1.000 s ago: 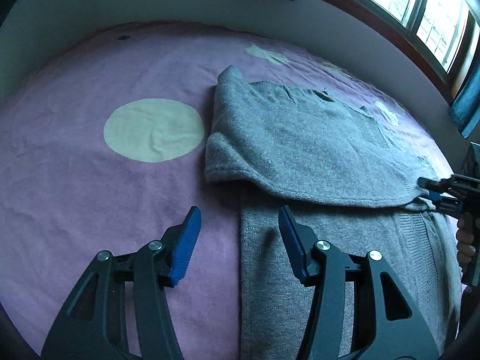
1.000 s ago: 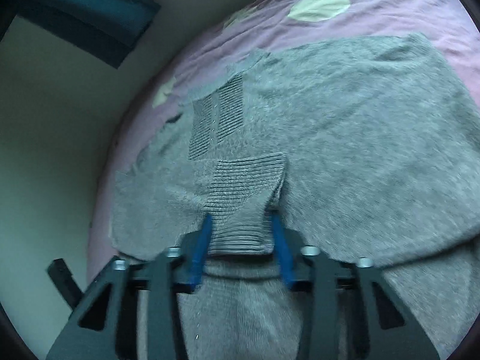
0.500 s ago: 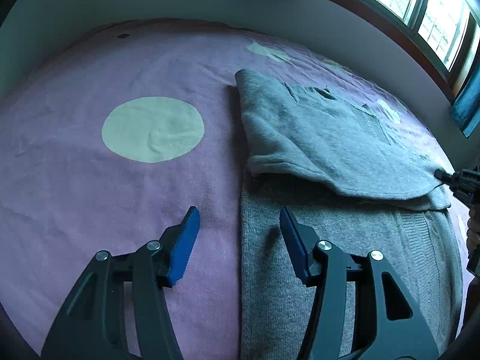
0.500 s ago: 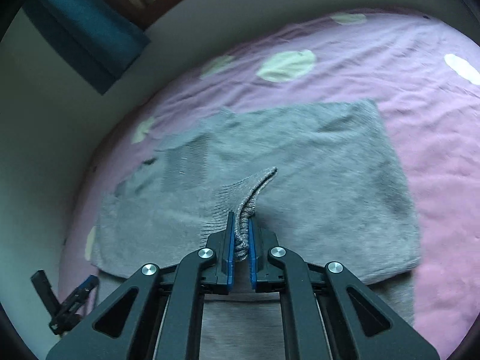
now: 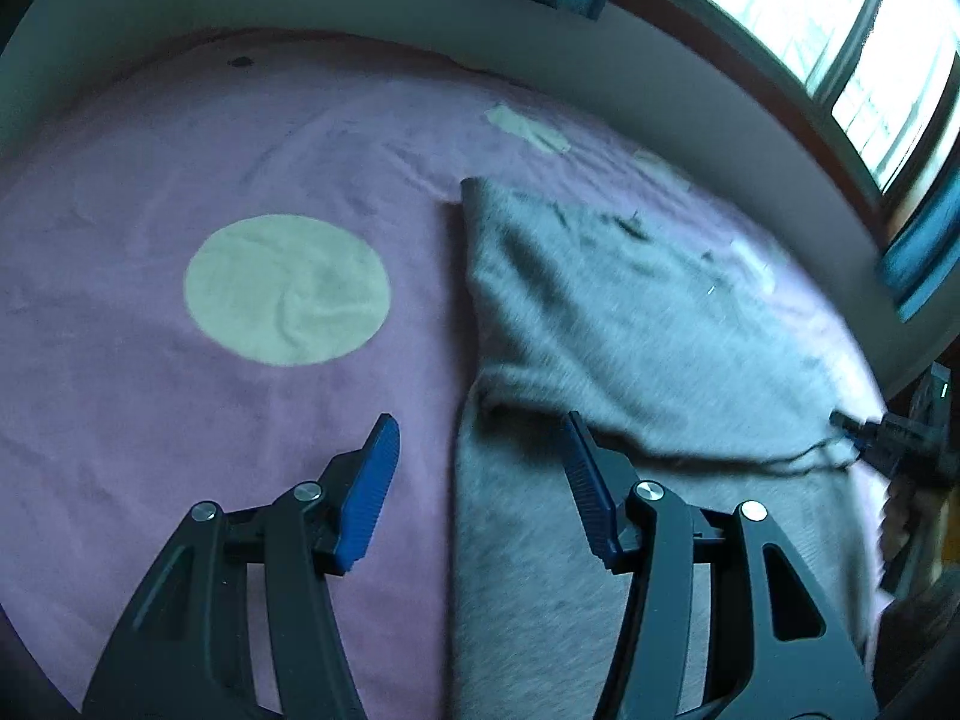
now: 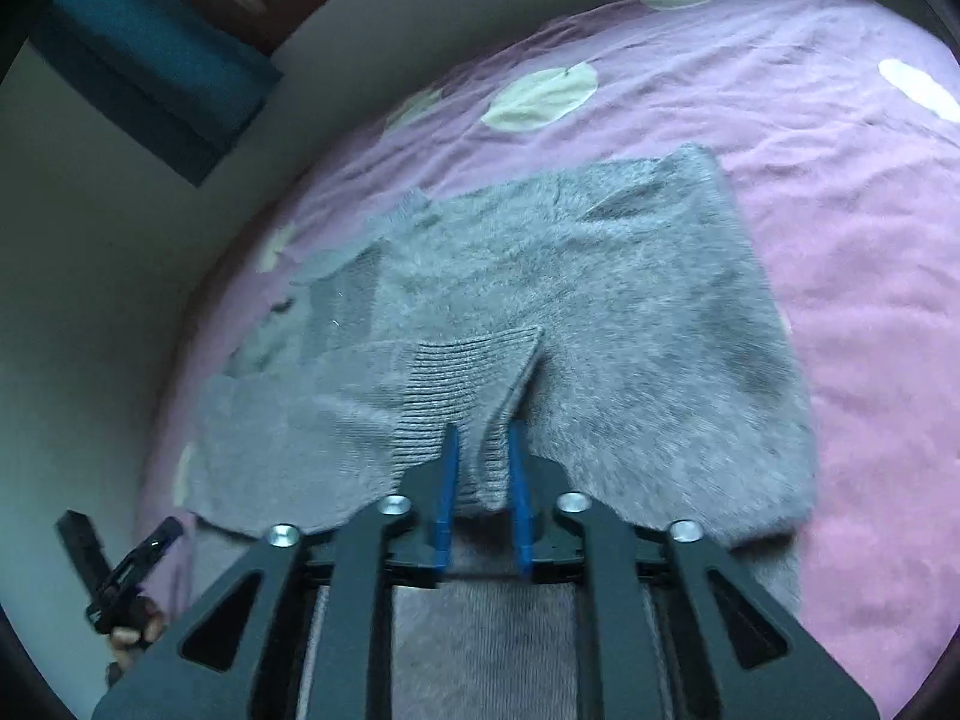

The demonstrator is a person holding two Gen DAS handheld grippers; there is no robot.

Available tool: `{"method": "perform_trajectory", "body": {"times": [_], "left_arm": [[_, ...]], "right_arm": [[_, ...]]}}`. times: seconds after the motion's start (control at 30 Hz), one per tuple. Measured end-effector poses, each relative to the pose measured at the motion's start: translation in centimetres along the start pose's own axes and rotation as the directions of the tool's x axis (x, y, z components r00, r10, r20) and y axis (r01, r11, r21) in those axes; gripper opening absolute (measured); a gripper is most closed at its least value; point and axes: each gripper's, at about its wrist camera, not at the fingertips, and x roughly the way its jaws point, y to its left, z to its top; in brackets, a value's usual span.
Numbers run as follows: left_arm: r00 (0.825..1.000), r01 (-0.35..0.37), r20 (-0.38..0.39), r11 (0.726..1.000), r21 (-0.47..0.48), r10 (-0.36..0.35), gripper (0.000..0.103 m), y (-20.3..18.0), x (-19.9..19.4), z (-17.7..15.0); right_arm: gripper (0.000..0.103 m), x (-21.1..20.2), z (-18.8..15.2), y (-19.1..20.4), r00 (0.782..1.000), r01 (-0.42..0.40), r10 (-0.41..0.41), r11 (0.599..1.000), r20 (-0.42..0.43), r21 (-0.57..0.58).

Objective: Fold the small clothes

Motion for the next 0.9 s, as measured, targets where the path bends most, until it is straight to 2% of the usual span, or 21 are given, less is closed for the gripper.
{"method": "perform_trajectory", "body": {"times": [0.03, 0.07, 0.17, 0.23, 0.3, 0.37, 0.53, 0.57, 0.67, 0.7, 0.77, 0.9], "left_arm": [[1.0, 0.023, -0.006, 1.0, -0.009, -0.023, 0.055, 0.0, 0.6, 0.5], [0.999, 0.031, -0.013, 0.999, -0.008, -0.031, 0.055, -0.1, 1.1, 0.8], [0.998, 0.046, -0.051, 0.998, -0.033, -0.048, 0.053, 0.2, 3.1, 1.6], [0.997, 0.045, -0.064, 0.998, -0.045, -0.048, 0.042, 0.6, 4.2, 1.8], [0.998, 0.005, -0.06, 1.0, 0.001, -0.005, 0.022, 0.4, 4.4, 1.8], [0.998, -0.01, -0.053, 0.999, 0.037, 0.012, 0.017, 0.4, 4.4, 1.5], [0.998, 0.011, -0.058, 0.999, 0.052, -0.008, 0.017, 0.3, 3.7, 2.0], [0.999, 0.022, -0.048, 0.999, 0.043, -0.02, 0.02, 0.5, 3.5, 2.4], [0.999, 0.039, -0.02, 0.998, 0.042, -0.039, 0.037, 0.2, 3.5, 4.1], [0.999, 0.034, -0.017, 0.998, 0.043, -0.034, 0.038, 0.1, 3.7, 4.6], [0.999, 0.049, -0.025, 0.998, 0.039, -0.048, 0.038, -0.2, 4.9, 5.9], [0.999, -0.002, -0.038, 0.999, 0.036, 0.004, 0.038, -0.3, 8.4, 8.4]], "right_arm": [[0.047, -0.8, -0.1, -0.4, 1.0, -0.017, 0.017, 1.0, 0.018, 0.014], [0.052, -1.6, -0.2, -0.9, 0.999, -0.031, 0.03, 0.999, 0.034, 0.026], [0.054, -3.7, -0.5, -2.3, 0.997, -0.044, 0.042, 0.998, 0.057, 0.041], [0.056, -4.8, -0.8, -3.3, 0.997, -0.032, 0.029, 0.999, 0.069, 0.042], [0.057, -5.9, -1.2, -4.7, 0.996, -0.005, 0.002, 0.999, 0.085, 0.04], [0.057, -6.5, -1.7, -6.1, 0.995, 0.018, -0.022, 0.999, 0.095, 0.043], [0.057, -7.1, -2.9, -9.7, 0.996, 0.01, -0.018, 0.996, 0.093, 0.09], [0.057, -7.1, -3.2, -10.3, 0.996, -0.002, -0.007, 0.995, 0.091, 0.101], [0.059, -7.2, -3.6, -11.2, 0.991, -0.071, 0.058, 0.991, 0.119, 0.114], [0.061, -7.2, -3.7, -11.4, 0.99, -0.084, 0.069, 0.99, 0.125, 0.115], [0.065, -7.1, -3.8, -11.3, 0.987, -0.096, 0.081, 0.99, 0.139, 0.105], [0.07, -7.2, -4.0, -10.7, 0.986, -0.08, 0.072, 0.996, 0.15, 0.046]]}}
